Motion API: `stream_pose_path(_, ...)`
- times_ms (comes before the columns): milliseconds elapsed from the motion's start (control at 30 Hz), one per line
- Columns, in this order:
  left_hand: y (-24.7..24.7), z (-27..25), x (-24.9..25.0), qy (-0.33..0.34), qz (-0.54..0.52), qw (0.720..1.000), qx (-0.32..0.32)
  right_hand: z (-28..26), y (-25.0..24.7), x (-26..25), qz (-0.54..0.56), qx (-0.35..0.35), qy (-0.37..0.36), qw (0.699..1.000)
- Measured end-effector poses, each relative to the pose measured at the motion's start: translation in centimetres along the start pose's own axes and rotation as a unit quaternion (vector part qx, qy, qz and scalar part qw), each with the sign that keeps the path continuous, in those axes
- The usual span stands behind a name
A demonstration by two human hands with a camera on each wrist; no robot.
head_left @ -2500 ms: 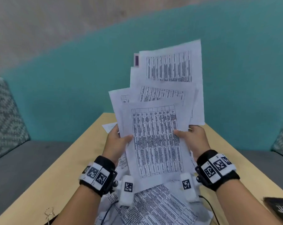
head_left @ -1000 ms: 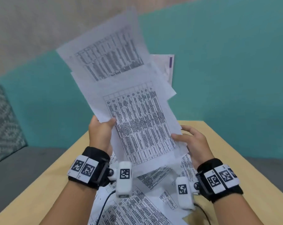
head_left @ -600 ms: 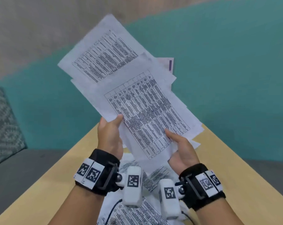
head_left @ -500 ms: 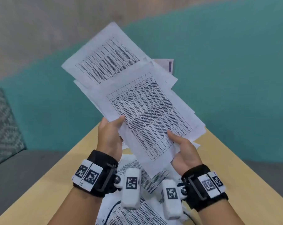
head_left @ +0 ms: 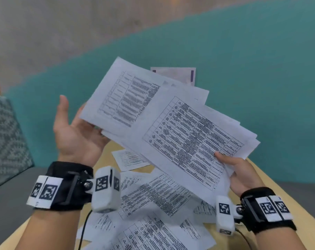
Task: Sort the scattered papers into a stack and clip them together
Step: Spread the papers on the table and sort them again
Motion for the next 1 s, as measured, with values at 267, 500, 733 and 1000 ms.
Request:
stream_pose_path(267,-1.6,1.2,-0.7,0.061,0.270,0.960,0.048,-0.8,-0.6,-1.2,-0.032,0.012,-0.027,0.999)
stream_pose_path(500,-2.1,1.4,-1.6,0.075,0.352,0.932,0.039,-0.7,-0.9,-1.4,-0.038,0.026,-0.048,0.998)
stream_pose_path(733,-3.4,1.6,1.4,0.203,0.316,0.917,0.131,0.3,-2.9,-0.7,-0.021,0.129,-0.021,0.991)
stream_pose_path(1000,-4.2,1.7,2.8,0.255,0.225,0.921,0.188,0.7,-5.1,0.7,-0.056,0.271,0.010,0.961)
Point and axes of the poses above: each hand's wrist, its own z-axis towards the middle knuckle, its own y-axis out of the palm, x = y × z, the point moved 5 cm from there along z, towards the middle knuckle, and after that the axes turned 13 degrees about -z, right-handed, at the moved point
